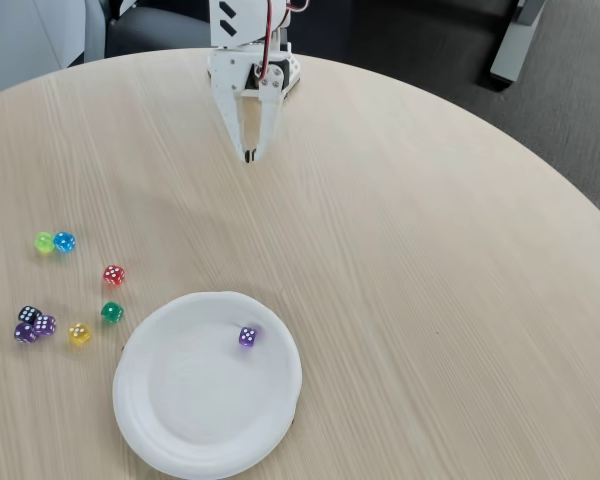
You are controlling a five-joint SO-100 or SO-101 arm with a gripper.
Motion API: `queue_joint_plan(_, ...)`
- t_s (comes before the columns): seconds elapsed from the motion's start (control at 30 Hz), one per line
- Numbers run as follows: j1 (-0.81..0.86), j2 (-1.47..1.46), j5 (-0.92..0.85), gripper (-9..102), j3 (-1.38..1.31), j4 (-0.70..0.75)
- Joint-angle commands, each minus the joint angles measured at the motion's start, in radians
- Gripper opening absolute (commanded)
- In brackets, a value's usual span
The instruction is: Pick a purple dice and put it in the plate.
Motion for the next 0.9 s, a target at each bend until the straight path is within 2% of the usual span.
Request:
queue_joint_plan(0.0, 0.000, 0.002, -0.006, 2, -0.006, -0.003)
queue_joint_plan(0.87, 0.000, 0.002, -0.020, 2, -0.006, -0.002)
